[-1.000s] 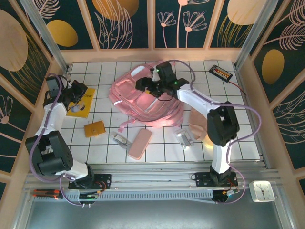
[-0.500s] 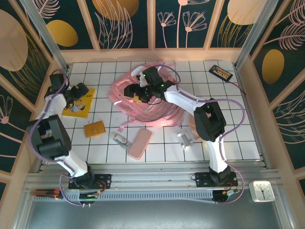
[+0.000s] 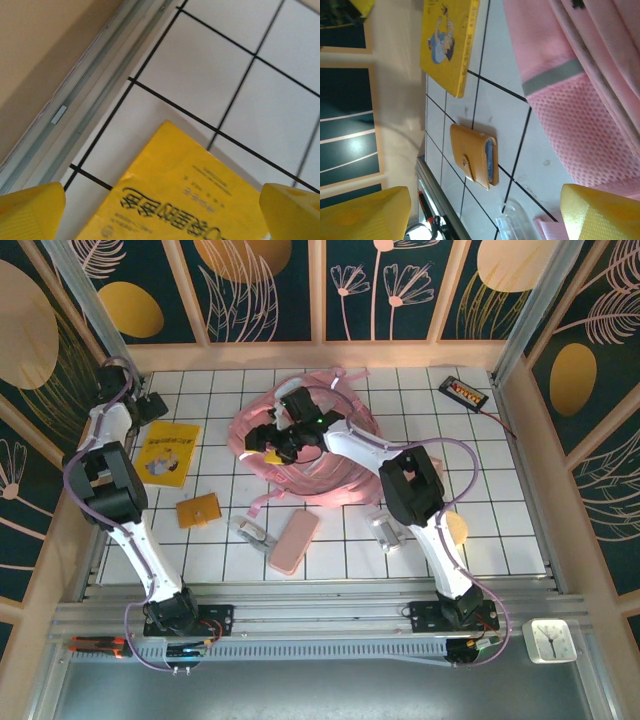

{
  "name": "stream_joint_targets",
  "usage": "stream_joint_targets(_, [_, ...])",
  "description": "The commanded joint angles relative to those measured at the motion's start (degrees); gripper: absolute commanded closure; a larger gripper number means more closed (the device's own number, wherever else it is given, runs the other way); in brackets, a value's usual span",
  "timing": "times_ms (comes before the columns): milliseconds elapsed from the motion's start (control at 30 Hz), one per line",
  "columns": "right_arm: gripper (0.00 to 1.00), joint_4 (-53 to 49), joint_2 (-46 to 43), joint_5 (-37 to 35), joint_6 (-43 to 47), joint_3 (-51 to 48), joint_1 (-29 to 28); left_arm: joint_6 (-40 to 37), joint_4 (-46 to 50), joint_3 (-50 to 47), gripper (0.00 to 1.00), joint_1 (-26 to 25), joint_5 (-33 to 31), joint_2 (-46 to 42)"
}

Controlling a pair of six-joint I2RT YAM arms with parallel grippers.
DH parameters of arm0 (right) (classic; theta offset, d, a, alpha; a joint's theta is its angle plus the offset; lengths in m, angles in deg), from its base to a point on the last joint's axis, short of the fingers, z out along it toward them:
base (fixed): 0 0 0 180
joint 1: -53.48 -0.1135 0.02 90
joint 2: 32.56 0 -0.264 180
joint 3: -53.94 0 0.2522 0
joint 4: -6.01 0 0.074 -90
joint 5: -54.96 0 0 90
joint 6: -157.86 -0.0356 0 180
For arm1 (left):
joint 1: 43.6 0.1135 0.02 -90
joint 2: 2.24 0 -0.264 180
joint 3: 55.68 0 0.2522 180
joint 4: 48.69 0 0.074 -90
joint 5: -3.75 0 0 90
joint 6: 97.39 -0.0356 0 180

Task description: Pack books, pencil case, and school supplies into a backpack

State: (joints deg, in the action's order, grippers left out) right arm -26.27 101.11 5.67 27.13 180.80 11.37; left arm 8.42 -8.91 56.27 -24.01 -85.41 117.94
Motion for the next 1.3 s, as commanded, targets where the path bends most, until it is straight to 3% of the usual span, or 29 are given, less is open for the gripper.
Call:
stream_joint_targets(0, [0.21,-4.52,2.64,2.09,1.03,6.00,-0.08,-1.32,3.30,3.08,0.01,0.74,1.13,4.04])
stream_joint_targets(233, [0.21,-6.54,5.02,1.83,0.63,10.67,-0.05,-0.45,2.24,2.13,0.01,0.88,5.23,8.43])
stream_joint_targets(567, [0.22,-4.25,10.03,2.53,0.01,13.82,-1.65,-0.98,-0.58,-4.79,0.02,0.88,8.56,7.74])
stream_joint_targets(833, [0.26,3.62,16.01,0.43,1.83,17.23,-4.03,-1.04,-6.94,-16.16,0.12,0.58,16.03,2.49])
stream_joint_targets(1067, [0.30,7.40,21.70,-1.39,0.91,21.82,-5.32,-1.50,-9.94,-25.29,0.16,-5.15,18.02,-2.30])
stream_joint_targets(1267, [0.30,5.82,23.73,-3.81,1.83,21.82,-6.73,3.62,-17.92,-36.97,0.19,-7.60,21.92,-6.78])
